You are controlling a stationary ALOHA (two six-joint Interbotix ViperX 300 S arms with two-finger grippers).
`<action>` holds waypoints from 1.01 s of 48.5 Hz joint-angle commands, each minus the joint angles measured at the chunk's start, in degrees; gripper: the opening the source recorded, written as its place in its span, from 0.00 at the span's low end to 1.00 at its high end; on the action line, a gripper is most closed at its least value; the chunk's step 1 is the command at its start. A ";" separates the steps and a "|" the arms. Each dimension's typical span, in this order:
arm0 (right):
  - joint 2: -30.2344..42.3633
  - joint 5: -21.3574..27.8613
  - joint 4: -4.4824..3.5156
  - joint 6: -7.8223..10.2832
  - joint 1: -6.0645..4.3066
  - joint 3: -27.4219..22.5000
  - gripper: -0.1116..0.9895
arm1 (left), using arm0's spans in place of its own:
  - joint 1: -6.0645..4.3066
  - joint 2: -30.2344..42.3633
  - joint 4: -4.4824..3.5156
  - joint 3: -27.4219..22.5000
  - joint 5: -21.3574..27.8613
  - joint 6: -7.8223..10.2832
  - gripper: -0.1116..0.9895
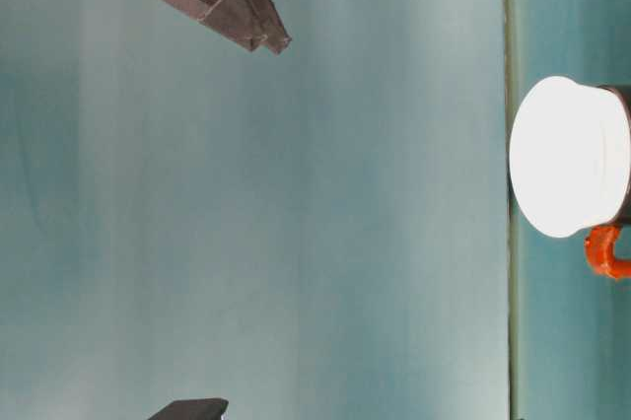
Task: Put the paper cup into the moved red handle cup holder.
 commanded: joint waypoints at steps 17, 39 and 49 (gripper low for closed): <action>-0.26 -0.53 -0.09 -0.09 -0.62 -0.26 0.76 | 0.09 0.35 0.18 -1.14 -0.35 -0.18 0.87; -0.26 -0.53 -0.09 -0.09 -0.62 0.18 0.76 | 0.00 0.35 0.18 -1.14 -0.35 -0.18 0.87; 0.00 -0.62 -0.09 -0.09 -0.70 0.09 0.77 | 0.00 0.35 0.18 -0.97 -0.35 -0.26 0.87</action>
